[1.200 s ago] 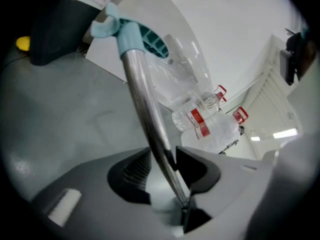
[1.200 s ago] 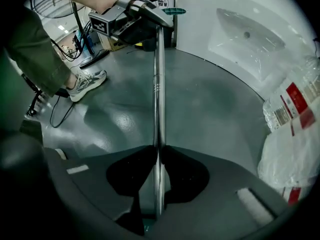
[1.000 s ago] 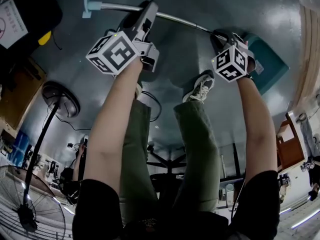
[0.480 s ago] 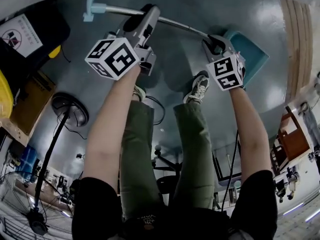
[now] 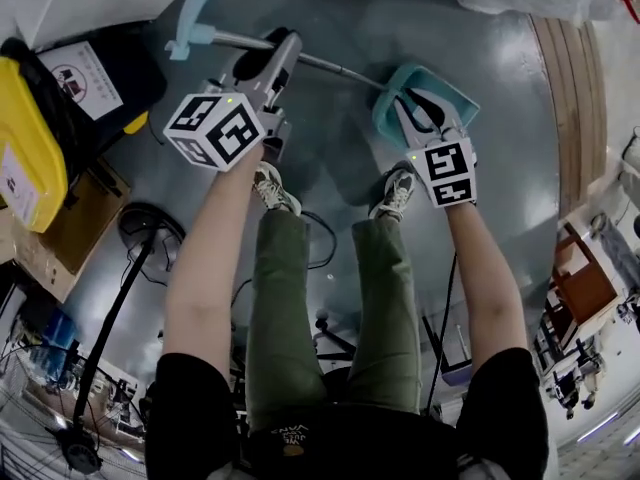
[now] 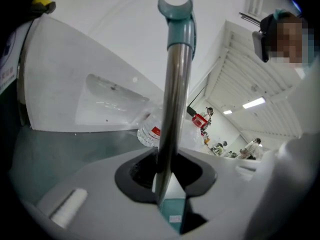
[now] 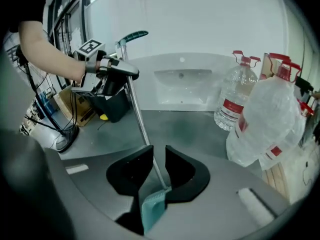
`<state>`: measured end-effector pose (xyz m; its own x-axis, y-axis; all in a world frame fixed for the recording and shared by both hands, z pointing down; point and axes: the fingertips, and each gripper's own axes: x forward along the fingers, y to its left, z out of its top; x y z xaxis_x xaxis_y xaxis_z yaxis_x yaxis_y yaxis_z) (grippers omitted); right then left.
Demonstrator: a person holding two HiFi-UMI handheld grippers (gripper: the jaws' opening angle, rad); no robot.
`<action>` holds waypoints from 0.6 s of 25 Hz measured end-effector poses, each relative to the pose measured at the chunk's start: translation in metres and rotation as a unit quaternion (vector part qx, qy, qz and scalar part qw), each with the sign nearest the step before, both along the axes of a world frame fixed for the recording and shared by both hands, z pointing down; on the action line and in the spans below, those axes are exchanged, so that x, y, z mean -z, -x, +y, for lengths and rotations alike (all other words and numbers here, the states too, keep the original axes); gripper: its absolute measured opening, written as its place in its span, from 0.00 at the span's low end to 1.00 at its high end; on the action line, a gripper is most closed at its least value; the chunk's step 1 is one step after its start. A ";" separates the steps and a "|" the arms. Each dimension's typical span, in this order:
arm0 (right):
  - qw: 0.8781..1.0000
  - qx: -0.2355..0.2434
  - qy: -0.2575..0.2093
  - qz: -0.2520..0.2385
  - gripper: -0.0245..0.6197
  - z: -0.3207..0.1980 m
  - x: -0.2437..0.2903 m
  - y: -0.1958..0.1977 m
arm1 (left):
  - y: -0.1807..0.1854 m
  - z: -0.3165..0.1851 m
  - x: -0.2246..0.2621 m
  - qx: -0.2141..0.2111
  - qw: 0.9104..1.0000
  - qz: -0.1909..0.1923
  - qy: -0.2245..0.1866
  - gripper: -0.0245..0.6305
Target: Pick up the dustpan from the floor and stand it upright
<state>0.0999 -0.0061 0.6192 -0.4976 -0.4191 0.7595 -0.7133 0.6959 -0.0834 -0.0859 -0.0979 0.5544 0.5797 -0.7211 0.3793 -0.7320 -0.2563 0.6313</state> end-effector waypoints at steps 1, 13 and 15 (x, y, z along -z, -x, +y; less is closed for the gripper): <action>1.000 -0.004 -0.002 -0.007 0.15 0.000 0.009 0.005 | 0.006 -0.001 0.006 -0.005 1.000 -0.008 -0.004 0.23; 0.996 -0.064 -0.045 -0.035 0.15 -0.008 0.079 0.062 | 0.103 -0.028 0.050 -0.054 0.994 -0.085 -0.046 0.23; 0.995 -0.072 -0.049 -0.037 0.15 -0.009 0.087 0.072 | 0.119 -0.036 0.057 -0.062 0.992 -0.097 -0.053 0.23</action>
